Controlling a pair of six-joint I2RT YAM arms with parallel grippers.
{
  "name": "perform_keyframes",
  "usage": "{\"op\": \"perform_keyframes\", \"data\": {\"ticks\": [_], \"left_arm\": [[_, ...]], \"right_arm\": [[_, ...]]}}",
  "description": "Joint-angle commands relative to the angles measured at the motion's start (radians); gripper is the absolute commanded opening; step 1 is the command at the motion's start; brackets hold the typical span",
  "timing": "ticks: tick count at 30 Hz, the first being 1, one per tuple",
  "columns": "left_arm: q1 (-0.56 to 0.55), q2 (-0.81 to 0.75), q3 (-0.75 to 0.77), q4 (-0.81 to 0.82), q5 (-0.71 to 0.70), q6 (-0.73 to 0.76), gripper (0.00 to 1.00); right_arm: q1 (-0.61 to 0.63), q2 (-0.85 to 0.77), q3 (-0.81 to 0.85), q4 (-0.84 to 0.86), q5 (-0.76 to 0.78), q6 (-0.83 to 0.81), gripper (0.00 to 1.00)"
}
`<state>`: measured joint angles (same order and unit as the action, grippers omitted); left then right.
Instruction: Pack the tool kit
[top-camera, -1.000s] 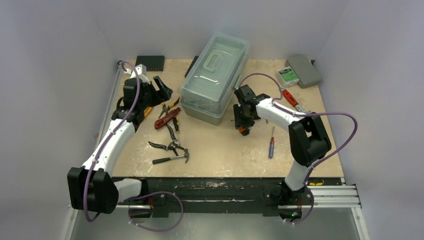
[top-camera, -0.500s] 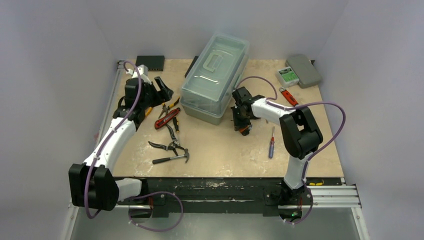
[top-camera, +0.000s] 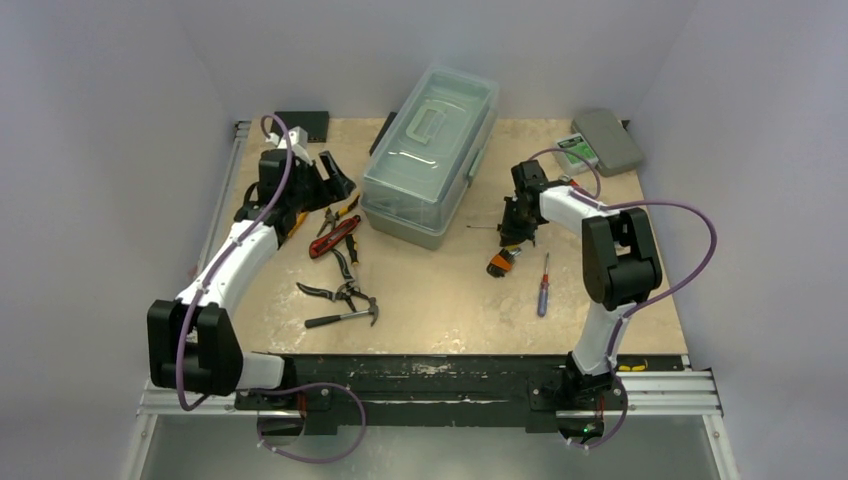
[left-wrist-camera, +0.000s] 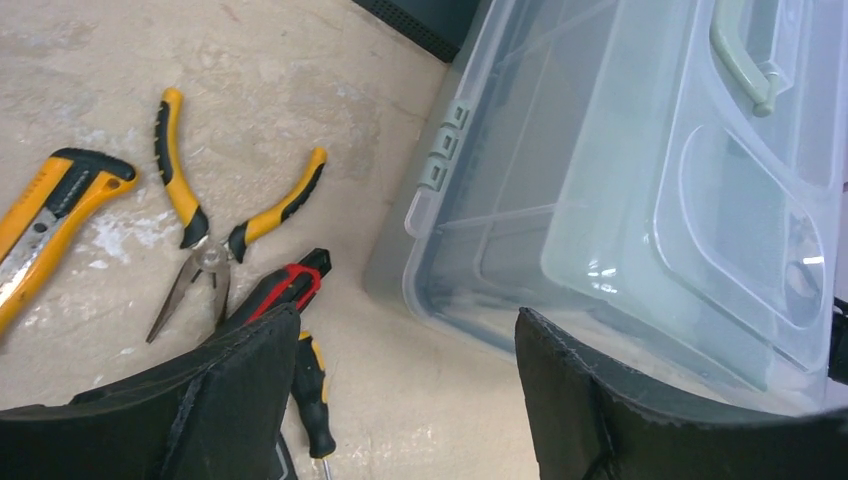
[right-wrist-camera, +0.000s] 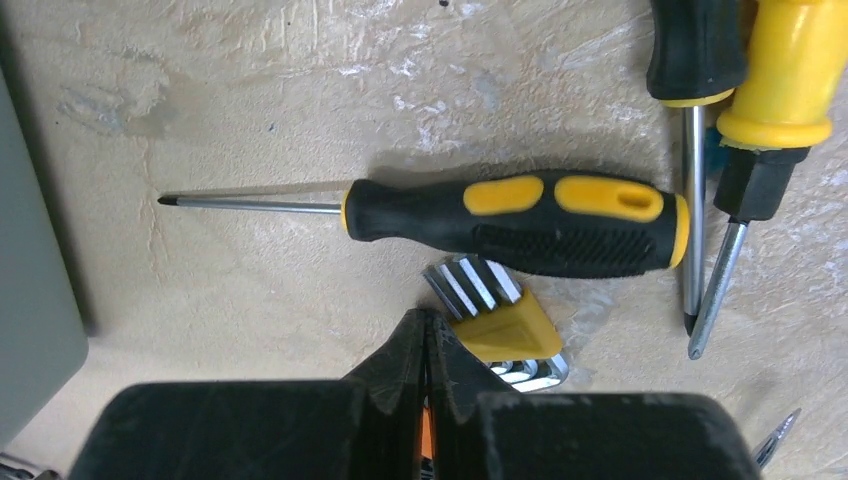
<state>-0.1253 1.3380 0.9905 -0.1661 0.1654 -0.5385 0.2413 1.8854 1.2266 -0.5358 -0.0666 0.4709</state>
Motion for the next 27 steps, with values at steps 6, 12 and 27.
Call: {"op": "perform_keyframes", "data": {"ticks": [6, 12, 27], "left_arm": [[0.004, 0.114, 0.156, 0.041, 0.165, -0.026, 0.92], [0.003, 0.169, 0.258, 0.037, 0.223, -0.049, 0.98], [0.001, 0.397, 0.466, 0.049, 0.463, -0.153, 0.98]], "right_arm": [[0.016, -0.152, -0.004, 0.051, -0.020, 0.037, 0.33], [0.016, -0.298, -0.061, 0.223, -0.105, 0.099, 0.78], [-0.052, -0.230, -0.160, 0.782, -0.495, 0.319, 0.99]]}}
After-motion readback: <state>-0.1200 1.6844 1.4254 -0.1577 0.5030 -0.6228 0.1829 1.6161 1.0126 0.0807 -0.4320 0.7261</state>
